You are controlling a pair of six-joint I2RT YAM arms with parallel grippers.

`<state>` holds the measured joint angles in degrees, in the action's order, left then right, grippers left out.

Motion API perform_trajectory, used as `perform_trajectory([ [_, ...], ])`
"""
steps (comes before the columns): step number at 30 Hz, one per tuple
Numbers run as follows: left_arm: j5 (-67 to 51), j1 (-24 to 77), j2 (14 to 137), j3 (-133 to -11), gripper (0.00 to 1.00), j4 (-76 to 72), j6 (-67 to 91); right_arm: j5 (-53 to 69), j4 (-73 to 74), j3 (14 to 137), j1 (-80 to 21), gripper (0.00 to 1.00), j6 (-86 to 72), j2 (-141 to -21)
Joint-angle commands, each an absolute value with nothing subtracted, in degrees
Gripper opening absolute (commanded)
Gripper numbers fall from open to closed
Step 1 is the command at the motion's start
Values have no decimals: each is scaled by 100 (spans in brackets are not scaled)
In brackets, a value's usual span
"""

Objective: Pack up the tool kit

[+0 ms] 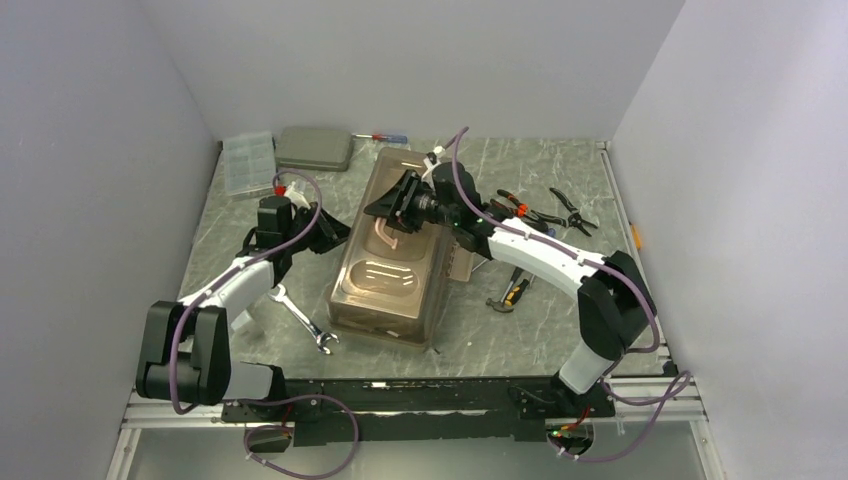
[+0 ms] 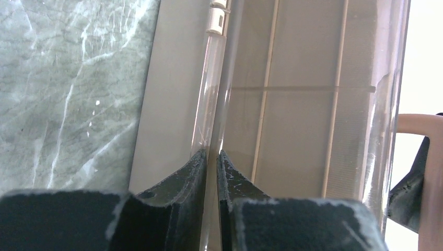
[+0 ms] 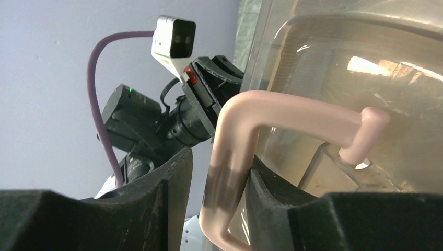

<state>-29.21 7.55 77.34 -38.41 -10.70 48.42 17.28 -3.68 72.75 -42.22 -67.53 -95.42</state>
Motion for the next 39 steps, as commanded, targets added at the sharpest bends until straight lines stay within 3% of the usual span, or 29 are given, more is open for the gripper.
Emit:
perform_trajectory([
  [1, -3920, 1002, 7509, -4278, 20, -152, 4530, 2519, -1293, 6643, -4280, 44, -6699, -9358],
  [9, -3793, 536, 7282, -5245, 30, 1290, 3823, 2870, -2157, 6082, -4087, 44, -6886, -9156],
  [15, -3712, 497, 7076, -6032, 58, 2148, 3522, 2945, -2255, 5916, -3966, 44, -6887, -8979],
  [17, -3730, 495, 7024, -6222, 63, 2318, 3472, 2995, -2315, 5879, -3929, 44, -6914, -8966],
  [23, -3939, 469, 6991, -6560, 62, 2521, 3413, 3083, -2451, 5824, -3883, 44, -6937, -8946],
  [28, -4926, 499, 7412, -6397, 60, 2082, 3689, 3184, -2730, 5751, -3870, 43, -7089, -8992],
  [39, -5547, 769, 7674, -6129, 62, 1009, 4443, 3234, -3155, 5625, -3860, 41, -7185, -8949],
])
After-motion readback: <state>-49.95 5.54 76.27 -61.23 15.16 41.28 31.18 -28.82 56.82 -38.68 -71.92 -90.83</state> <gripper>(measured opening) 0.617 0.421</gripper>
